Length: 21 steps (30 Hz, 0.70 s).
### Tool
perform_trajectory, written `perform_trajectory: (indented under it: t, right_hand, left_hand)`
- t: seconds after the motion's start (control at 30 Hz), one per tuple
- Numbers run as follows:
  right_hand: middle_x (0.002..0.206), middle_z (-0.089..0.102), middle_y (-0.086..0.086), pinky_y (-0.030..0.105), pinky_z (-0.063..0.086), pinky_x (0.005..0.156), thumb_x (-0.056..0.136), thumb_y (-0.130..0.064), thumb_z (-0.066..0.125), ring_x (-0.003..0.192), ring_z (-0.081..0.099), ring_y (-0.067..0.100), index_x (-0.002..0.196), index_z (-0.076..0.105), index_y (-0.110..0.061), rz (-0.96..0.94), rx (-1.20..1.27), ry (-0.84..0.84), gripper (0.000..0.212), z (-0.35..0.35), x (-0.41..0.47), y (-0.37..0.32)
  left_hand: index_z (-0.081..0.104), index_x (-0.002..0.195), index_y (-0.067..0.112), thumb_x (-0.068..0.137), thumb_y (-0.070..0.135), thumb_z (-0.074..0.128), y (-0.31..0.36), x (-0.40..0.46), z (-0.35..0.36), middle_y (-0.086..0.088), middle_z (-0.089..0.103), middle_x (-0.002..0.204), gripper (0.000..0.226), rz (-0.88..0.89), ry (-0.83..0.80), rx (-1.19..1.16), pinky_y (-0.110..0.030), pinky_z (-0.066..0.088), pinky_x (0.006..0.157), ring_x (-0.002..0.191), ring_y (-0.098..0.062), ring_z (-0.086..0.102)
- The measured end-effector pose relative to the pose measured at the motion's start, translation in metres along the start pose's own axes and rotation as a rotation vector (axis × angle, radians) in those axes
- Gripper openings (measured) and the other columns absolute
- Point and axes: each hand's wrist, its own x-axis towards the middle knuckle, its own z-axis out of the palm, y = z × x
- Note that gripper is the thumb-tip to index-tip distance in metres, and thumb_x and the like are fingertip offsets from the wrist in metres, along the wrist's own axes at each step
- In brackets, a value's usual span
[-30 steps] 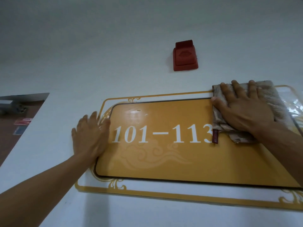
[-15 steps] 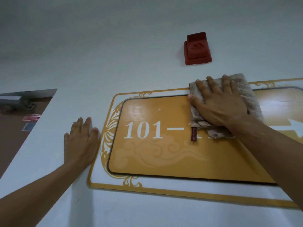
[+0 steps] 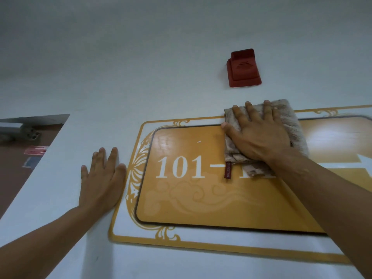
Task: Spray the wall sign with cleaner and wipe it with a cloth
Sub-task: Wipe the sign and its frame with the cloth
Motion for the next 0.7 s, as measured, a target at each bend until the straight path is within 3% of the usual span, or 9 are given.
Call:
perform_trajectory:
  t: [0.27, 0.4, 0.7]
  right_hand:
    - [0.169, -0.001, 0.004, 0.054, -0.009, 0.122, 0.088, -0.081, -0.002, 0.153, -0.013, 0.039, 0.160, -0.001, -0.035, -0.039, 0.007, 0.012, 0.085, 0.010, 0.009, -0.049]
    - [0.170, 0.000, 0.003, 0.054, -0.010, 0.122, 0.088, -0.080, 0.000, 0.153, -0.012, 0.039, 0.160, 0.001, -0.034, -0.041, 0.017, 0.017, 0.085, 0.011, 0.011, -0.059]
    - [0.169, -0.001, 0.004, 0.055, -0.011, 0.121, 0.089, -0.080, 0.000, 0.152, -0.013, 0.041, 0.160, 0.001, -0.033, -0.080, 0.021, 0.013, 0.086, 0.019, 0.017, -0.101]
  left_hand:
    - [-0.001, 0.164, 0.027, 0.093, 0.058, 0.003, -0.008, 0.000, 0.000, -0.007, -0.005, 0.173, 0.078, 0.062, -0.030, 0.045, -0.050, -0.005, 0.126, 0.158, -0.019, -0.010]
    - [0.001, 0.164, 0.026, 0.104, 0.056, 0.009, -0.010, 0.001, 0.000, -0.006, -0.004, 0.173, 0.068, 0.097, -0.024, 0.042, -0.046, -0.007, 0.127, 0.158, -0.016, -0.010]
    - [-0.001, 0.164, 0.029, 0.093, 0.060, 0.005, -0.012, 0.000, 0.000, -0.003, -0.007, 0.173, 0.077, 0.102, -0.036, 0.007, -0.043, -0.011, 0.125, 0.157, -0.013, -0.013]
